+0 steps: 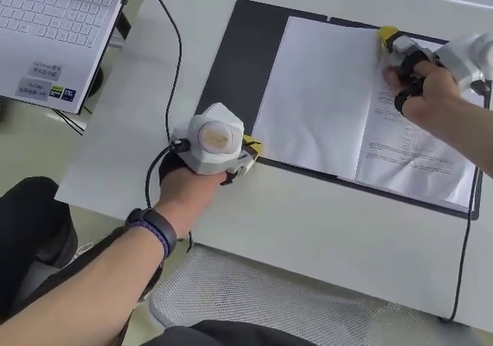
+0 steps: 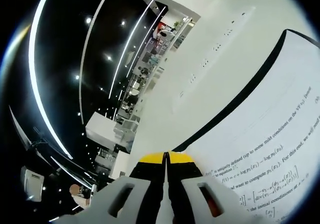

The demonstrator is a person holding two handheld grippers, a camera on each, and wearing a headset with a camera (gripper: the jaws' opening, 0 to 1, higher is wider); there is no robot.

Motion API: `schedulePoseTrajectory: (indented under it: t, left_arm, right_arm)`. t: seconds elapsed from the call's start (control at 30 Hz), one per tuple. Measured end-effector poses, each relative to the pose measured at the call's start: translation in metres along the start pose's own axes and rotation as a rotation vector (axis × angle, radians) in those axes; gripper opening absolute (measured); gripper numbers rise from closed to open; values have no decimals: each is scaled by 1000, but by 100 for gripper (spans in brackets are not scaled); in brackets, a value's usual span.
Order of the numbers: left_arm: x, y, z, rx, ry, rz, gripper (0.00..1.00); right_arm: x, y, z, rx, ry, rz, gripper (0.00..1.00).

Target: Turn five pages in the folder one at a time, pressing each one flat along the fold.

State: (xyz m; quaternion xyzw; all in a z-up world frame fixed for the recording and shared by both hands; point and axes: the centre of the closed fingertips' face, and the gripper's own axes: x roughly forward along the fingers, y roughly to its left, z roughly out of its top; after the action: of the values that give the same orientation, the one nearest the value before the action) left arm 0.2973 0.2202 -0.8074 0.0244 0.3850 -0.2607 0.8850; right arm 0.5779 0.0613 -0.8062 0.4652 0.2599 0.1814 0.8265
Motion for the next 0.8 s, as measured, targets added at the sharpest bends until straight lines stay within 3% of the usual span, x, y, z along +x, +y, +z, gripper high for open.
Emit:
schedulePoseTrajectory:
  t: [0.17,0.37,0.6,0.8]
  left_arm:
    - [0,0,0,-8,-3,-1,0]
    - [0,0,0,-4,-3,4,0]
    - [0,0,0,-8,-6,2,0]
    - [-1,-1,1,-18,-17,8,0]
  right_arm:
    - [1,1,0,-12,5,4,0]
    - [-7,5,-12,-75,67,28,0]
    - [-29,9,-33,-114,162,68,0]
    - [-49,13,-47,-114,186,86,0]
